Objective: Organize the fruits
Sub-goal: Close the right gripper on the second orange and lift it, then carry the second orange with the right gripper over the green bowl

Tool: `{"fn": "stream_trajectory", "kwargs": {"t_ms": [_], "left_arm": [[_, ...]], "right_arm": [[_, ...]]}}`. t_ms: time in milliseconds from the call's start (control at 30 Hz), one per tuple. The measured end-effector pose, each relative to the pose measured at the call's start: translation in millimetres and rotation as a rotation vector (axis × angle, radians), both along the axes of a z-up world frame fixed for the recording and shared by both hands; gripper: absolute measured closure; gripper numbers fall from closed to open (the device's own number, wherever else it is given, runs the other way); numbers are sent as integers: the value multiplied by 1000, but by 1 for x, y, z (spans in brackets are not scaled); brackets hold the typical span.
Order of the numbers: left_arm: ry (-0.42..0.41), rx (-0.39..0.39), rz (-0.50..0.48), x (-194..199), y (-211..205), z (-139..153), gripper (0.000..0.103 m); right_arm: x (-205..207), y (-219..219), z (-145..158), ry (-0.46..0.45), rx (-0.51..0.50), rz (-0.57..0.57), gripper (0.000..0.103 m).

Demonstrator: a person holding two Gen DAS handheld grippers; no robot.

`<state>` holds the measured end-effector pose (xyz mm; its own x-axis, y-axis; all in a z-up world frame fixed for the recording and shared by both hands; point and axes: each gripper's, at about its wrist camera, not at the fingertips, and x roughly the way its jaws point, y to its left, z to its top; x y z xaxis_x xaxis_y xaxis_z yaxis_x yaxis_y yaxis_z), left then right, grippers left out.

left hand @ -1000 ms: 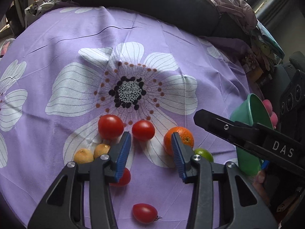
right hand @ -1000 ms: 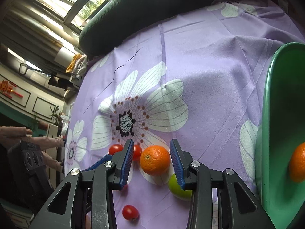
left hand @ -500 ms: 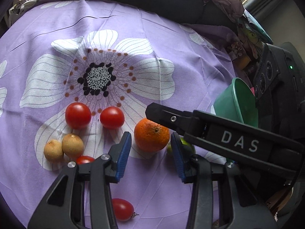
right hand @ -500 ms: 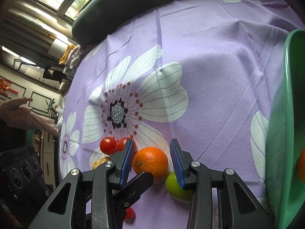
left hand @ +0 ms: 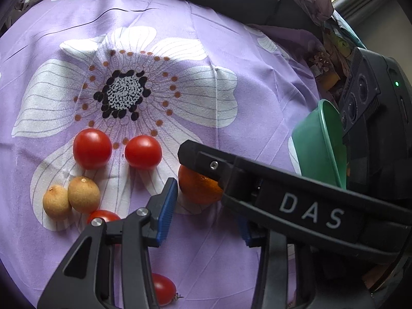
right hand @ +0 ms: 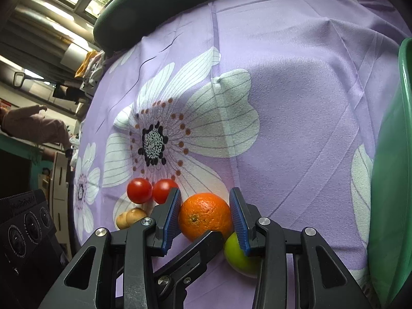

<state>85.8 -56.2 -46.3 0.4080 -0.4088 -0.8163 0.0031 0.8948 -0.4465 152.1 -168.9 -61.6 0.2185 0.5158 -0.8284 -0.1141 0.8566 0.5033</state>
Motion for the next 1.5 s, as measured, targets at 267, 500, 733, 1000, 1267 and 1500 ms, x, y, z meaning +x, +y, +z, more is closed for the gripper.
{"fn": "stream_trajectory", "kwargs": {"t_ms": [267, 500, 733, 1000, 1267, 1500], "left_arm": [[-26, 15, 2, -3, -1, 5, 62], [-184, 34, -8, -20, -9, 41, 62], [-286, 52, -34, -33, -25, 67, 62], [-359, 65, -93, -34, -49, 87, 62], [-393, 74, -188, -26, -88, 98, 62], [-408, 80, -286, -16, -127, 99, 62]], "right_arm": [[-3, -1, 3, -24, 13, 10, 62], [-20, -7, 45, -177, 33, 6, 62], [-37, -22, 77, -287, 42, -17, 62], [-49, -45, 102, -370, 46, -67, 62], [-52, -85, 112, -405, 51, -161, 62], [-55, -123, 115, -423, 56, -254, 62]]}}
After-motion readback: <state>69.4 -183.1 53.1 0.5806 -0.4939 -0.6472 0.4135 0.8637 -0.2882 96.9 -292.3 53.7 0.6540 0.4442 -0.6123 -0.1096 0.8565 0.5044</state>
